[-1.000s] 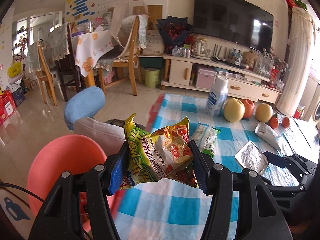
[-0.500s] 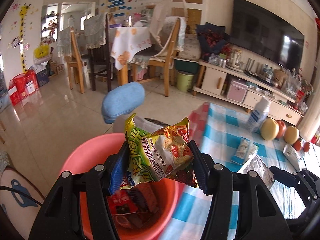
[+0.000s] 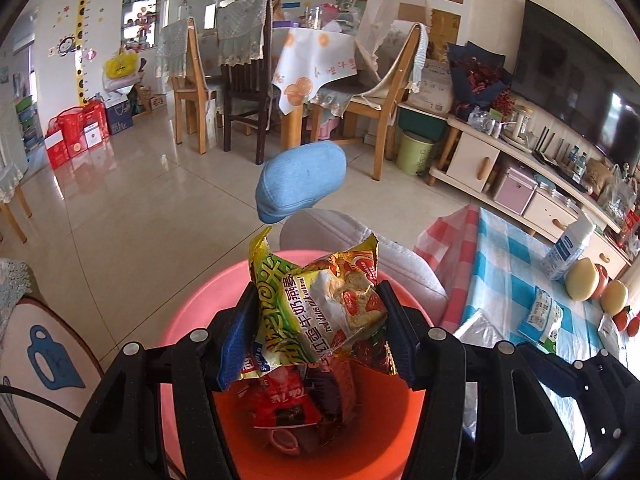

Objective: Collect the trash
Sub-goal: 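Open both tools to drop the bag and packet into the bucket, then bring both open tools back over the table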

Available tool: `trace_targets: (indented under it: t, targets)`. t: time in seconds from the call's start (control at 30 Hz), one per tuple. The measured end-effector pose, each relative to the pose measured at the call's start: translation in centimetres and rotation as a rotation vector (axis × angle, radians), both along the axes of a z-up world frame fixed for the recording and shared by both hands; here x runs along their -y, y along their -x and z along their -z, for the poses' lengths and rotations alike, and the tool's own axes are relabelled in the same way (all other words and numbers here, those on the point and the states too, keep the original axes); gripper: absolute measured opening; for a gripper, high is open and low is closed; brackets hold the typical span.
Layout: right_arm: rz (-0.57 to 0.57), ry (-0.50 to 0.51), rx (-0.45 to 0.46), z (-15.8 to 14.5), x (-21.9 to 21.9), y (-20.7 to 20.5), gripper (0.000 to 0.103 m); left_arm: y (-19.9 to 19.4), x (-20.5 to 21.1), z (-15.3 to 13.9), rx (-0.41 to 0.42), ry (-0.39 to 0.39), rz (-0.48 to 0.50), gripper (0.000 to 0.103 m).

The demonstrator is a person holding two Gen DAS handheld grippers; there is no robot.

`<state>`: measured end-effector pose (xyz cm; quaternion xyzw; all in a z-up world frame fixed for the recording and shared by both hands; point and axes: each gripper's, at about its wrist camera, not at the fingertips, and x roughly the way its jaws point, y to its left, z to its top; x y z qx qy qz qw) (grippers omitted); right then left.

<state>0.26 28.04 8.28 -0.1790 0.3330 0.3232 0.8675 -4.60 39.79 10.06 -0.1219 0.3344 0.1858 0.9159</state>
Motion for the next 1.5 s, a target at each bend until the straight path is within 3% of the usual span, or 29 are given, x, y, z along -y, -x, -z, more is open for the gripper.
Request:
trace_targets:
  t: [0.23, 0.3, 0.37, 0.47, 0.93, 1.2, 1.5]
  targets:
    - [-0.051, 0.045, -0.016, 1.6, -2.7, -0.9, 0.067, -0.1, -1.1, 0.7, -0.029, -0.004, -0.046, 0.063]
    - [-0.053, 0.078, -0.002, 2.2, -3.5, -0.9, 0.072, -0.2, -1.0, 0.7, -0.038, -0.022, -0.069, 0.079]
    - [-0.054, 0.080, -0.021, 2.5, -3.8, -1.0, 0.081, -0.5, -1.2, 0.8, -0.057, -0.041, -0.092, 0.087]
    - [-0.036, 0.071, -0.016, 2.6, -3.4, -0.7, 0.087, -0.5, -1.2, 0.7, -0.048, -0.030, -0.085, 0.090]
    - [0.116, 0.005, -0.008, 1.6, 3.1, 0.2, 0.090, -1.1, 1.4, 0.4, -0.047, -0.079, -0.033, 0.091]
    - [0.195, -0.035, -0.069, 1.9, 6.9, 0.2, 0.093, -1.4, 3.5, 0.0, -0.044, -0.107, 0.017, 0.093]
    - [0.242, -0.029, -0.054, 1.5, 9.8, 1.0, 0.094, -1.8, 5.9, -0.2, -0.038, -0.127, 0.066, 0.094]
